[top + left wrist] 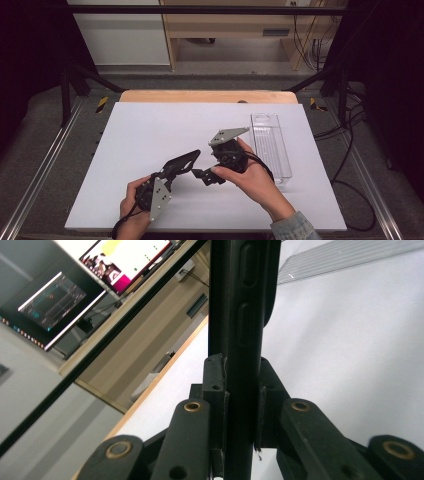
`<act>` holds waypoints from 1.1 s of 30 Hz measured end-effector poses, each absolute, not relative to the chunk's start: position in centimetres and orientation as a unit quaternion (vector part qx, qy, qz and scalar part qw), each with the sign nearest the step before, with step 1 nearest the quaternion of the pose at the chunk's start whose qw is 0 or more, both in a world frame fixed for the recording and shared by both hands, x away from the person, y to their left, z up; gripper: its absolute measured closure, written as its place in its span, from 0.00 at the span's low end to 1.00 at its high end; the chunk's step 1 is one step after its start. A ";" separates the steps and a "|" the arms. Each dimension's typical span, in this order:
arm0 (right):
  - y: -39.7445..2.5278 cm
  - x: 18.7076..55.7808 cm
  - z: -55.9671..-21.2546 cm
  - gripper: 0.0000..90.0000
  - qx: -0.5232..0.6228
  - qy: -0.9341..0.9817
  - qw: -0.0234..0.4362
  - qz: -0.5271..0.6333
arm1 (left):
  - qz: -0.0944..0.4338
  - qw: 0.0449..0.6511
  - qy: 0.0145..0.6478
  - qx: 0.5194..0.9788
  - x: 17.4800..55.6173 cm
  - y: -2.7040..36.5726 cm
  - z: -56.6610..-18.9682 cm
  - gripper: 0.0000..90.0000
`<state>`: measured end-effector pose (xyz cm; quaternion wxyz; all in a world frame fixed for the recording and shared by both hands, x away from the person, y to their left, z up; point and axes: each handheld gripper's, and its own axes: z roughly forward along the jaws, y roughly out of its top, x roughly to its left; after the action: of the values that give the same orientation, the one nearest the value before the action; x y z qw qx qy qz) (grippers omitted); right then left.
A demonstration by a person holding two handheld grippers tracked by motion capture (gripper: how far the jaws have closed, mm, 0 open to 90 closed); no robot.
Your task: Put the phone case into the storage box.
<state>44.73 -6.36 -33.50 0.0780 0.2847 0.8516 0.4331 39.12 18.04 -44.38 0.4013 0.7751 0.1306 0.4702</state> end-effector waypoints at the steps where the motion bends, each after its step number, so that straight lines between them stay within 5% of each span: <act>1: -6.4 44.7 -33.5 0.06 0.287 0.849 0.084 0.435 | 0.468 0.403 0.137 0.774 39.2 18.2 -44.4 0.89; 33: -9.9 44.6 -36.0 0.07 0.328 0.762 0.147 0.539 | 0.376 0.522 0.287 0.709 40.2 22.5 -43.8 0.89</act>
<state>44.55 -9.89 -35.99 0.1472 0.3275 0.7622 0.5386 40.20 22.50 -43.77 0.5224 0.7093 0.2872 0.3762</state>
